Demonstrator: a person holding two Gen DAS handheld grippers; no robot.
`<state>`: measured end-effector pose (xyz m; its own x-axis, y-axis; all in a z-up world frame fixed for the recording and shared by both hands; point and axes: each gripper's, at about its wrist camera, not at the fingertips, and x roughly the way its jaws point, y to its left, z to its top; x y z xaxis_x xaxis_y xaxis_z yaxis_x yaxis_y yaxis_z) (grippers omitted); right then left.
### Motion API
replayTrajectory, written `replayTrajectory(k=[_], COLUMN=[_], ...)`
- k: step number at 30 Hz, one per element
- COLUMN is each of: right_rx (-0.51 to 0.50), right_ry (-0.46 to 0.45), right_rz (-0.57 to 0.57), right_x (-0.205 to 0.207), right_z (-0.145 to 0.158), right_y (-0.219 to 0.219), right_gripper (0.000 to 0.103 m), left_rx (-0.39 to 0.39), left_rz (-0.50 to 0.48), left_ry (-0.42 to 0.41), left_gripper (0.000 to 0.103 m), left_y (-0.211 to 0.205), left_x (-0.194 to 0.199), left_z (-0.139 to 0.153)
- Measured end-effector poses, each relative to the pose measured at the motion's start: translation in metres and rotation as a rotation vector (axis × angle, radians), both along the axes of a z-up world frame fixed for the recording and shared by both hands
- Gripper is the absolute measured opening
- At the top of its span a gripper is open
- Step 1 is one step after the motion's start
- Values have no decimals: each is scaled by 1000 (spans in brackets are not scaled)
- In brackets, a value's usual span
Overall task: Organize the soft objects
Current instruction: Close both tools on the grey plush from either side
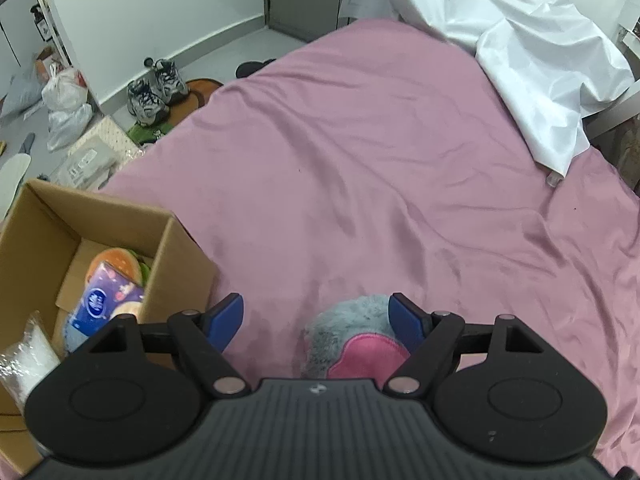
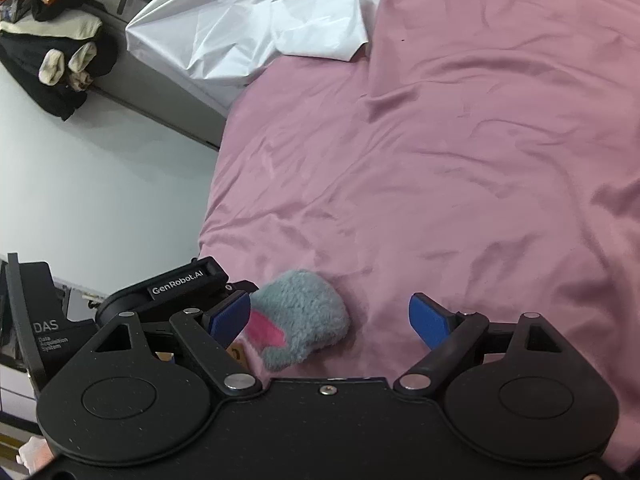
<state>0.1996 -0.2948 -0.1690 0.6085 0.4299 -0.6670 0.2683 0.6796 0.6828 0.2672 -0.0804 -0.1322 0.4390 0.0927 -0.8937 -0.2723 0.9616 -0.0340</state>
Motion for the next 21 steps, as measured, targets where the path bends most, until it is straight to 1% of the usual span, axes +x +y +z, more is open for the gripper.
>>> replayTrajectory(k=[3, 5, 7, 9, 11, 14, 15, 16, 17, 19, 21], right_rx=[5, 7, 10, 17, 26, 46, 53, 59, 68, 81, 84], right_ry=[10, 14, 16, 19, 19, 22, 24, 26, 28, 34, 37], right_rz=[-8, -10, -12, -19, -23, -10, 1, 9, 18, 34, 47], right_x=[2, 3, 2, 2, 2, 2, 2, 2, 2, 2, 2], right_z=[-3, -5, -5, -6, -6, -8, -9, -9, -10, -11, -11], right_y=[-2, -2, -2, -3, -3, -1, 1, 2, 3, 6, 9], right_gripper=[87, 86, 85, 84, 80, 75, 72, 71, 71, 70, 70], left_rx=[13, -3, -31, -80, -114, -128, -136, -151, -171, -199, -233], left_rz=[5, 4, 24, 52, 66, 74, 79, 88, 95, 104, 108], left_ry=[-4, 3, 17, 36, 47, 30, 29, 28, 27, 27, 19], left_gripper=[78, 78, 78, 76, 74, 65, 59, 53, 50, 39, 33], left_y=[-1, 0, 3, 8, 12, 14, 15, 18, 20, 23, 24], left_x=[-2, -4, -7, -14, -22, -35, -37, -40, -43, -47, -49], left_z=[-2, -4, -5, -8, -10, -8, -7, -8, -8, -8, -7])
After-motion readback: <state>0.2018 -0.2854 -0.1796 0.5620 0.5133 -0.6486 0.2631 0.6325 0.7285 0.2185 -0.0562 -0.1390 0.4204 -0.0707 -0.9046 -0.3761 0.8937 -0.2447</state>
